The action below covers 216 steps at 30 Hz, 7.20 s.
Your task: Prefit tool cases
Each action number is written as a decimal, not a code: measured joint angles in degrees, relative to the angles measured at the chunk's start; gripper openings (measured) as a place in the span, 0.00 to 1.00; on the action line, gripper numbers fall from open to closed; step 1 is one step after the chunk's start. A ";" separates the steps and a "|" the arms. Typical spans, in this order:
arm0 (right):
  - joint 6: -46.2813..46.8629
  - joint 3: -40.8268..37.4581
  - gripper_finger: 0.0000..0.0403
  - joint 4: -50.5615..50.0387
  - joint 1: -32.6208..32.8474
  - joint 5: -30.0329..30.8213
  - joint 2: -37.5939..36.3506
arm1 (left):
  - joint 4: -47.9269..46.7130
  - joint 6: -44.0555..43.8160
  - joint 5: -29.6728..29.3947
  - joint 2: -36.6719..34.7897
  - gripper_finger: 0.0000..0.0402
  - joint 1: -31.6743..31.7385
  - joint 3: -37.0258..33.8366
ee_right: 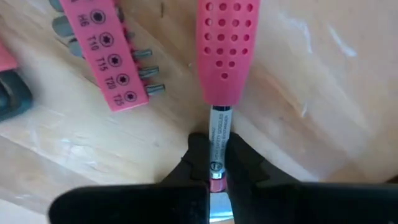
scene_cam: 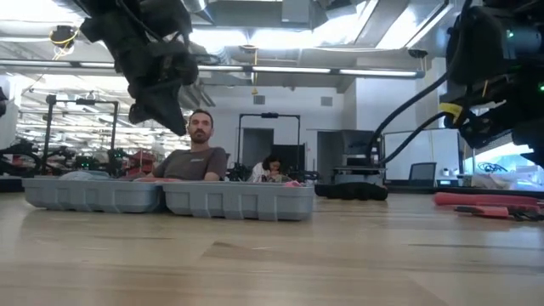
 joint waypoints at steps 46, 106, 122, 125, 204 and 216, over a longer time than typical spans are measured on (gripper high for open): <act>-103.91 25.24 0.33 15.00 -6.08 7.64 22.01 | -13.74 11.88 -3.92 -16.03 0.00 4.07 0.00; 67.53 41.15 0.49 -3.86 -3.70 9.95 31.13 | -18.16 19.96 5.98 -15.86 0.00 4.28 -0.22; 66.20 34.96 0.12 4.15 -4.82 8.85 33.11 | -18.15 15.18 5.89 -15.85 0.00 4.28 -0.24; 64.96 36.09 0.05 2.67 -4.05 10.15 33.62 | -18.18 14.60 5.86 -15.85 0.00 4.28 -0.24; 33.00 64.66 0.56 2.93 -11.37 16.15 45.00 | -7.60 28.36 6.57 -26.02 0.00 10.93 -4.15; 19.24 74.18 0.04 -0.57 -6.07 14.65 43.14 | -8.02 27.61 6.67 -26.05 0.00 10.86 -4.59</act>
